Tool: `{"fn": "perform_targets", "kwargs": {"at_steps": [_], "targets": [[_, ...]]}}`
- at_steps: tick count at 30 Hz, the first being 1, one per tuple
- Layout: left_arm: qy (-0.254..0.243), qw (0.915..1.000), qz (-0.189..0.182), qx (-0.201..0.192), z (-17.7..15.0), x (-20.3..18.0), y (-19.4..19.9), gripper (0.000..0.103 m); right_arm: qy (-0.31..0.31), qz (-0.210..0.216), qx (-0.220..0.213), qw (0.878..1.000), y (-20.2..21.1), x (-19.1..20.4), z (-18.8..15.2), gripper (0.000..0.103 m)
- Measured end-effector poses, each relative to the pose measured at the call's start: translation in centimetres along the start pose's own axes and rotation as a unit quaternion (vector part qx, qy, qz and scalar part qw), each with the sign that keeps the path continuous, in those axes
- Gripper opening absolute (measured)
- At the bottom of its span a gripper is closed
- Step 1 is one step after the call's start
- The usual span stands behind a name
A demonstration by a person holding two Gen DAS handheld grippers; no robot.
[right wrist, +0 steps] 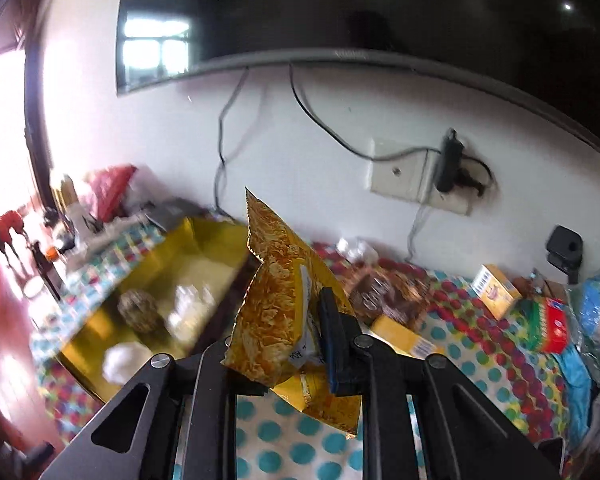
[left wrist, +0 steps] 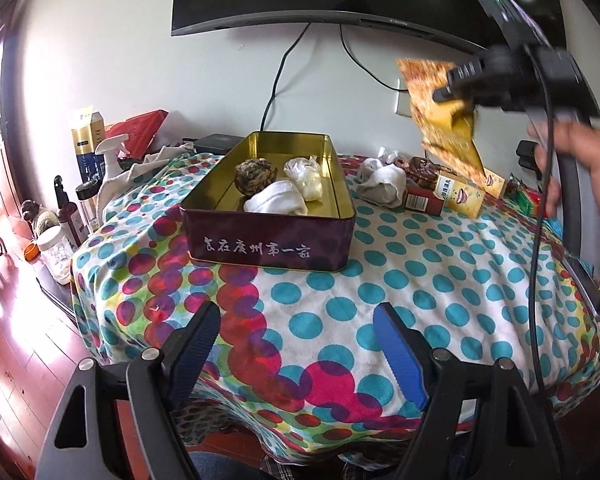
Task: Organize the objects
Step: 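Lift the yellow snack bag into the gold tin and release it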
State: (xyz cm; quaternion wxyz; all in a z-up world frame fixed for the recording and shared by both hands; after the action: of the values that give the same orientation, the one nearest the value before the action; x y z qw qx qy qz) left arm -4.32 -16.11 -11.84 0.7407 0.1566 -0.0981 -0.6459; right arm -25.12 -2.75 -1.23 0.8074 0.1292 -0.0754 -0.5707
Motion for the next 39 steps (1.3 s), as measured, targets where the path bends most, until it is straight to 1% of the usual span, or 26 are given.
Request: {"fn": "perform_targets", "kwargs": {"at_steps": [2, 5, 14, 18, 21, 24, 27, 33, 36, 39], "targets": [[0.006, 1.0000, 0.000, 0.003, -0.1, 0.2, -0.2, 0.081, 0.004, 0.011, -0.007, 1.000, -0.6, 1.4, 1.2, 0.018], [0.013, 0.9999, 0.001, 0.009, -0.2, 0.6, -0.4, 0.081, 0.013, 0.027, -0.008, 1.000, -1.8, 3.6, 2.0, 0.018], [0.034, 0.9993, 0.006, 0.015, -0.2, 2.1, -0.9, 0.081, 0.019, 0.072, 0.004, 0.997, -5.8, 10.2, 2.7, 0.018], [0.048, 0.9987, 0.008, 0.017, -0.1, 2.9, -1.1, 0.081, 0.045, 0.074, 0.009, 0.996, -7.9, 12.7, 2.8, 0.018], [0.052, 0.9984, 0.014, 0.018, -0.1, 3.4, -1.2, 0.081, 0.057, 0.077, 0.021, 0.995, -10.0, 14.2, 2.4, 0.018], [0.059, 0.9979, 0.019, 0.020, 0.0, 4.1, -1.4, 0.081, 0.071, 0.073, 0.035, 0.994, -12.2, 15.4, 1.7, 0.018], [0.068, 0.9971, 0.022, 0.026, -0.2, 4.6, -1.6, 0.081, 0.097, 0.065, 0.048, 0.992, -14.6, 16.7, 0.8, 0.018], [0.078, 0.9962, 0.026, 0.029, -0.2, 5.3, -1.9, 0.081, 0.113, 0.059, 0.059, 0.990, -17.8, 18.1, 0.4, 0.019], [0.083, 0.9956, 0.027, 0.033, -0.3, 5.6, -2.0, 0.081, 0.146, 0.056, 0.068, 0.985, -19.0, 19.0, -0.6, 0.018], [0.088, 0.9952, 0.028, 0.033, -0.3, 5.8, -2.0, 0.081, 0.156, 0.056, 0.087, 0.982, -20.1, 19.1, -2.2, 0.018]]}}
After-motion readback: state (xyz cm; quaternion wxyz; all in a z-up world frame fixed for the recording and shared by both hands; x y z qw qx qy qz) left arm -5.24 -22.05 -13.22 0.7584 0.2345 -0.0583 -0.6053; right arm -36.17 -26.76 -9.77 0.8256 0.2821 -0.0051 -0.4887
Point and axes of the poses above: each gripper's, at about its wrist camera, not at the fingertips, and y roughly against the way its jaws point, x to its left, z to its top, the point moved 8 cm from there along -y, roughly the way its jaws point, and after that the axes turned 15 degrees about -x, right-handed, at the moved point
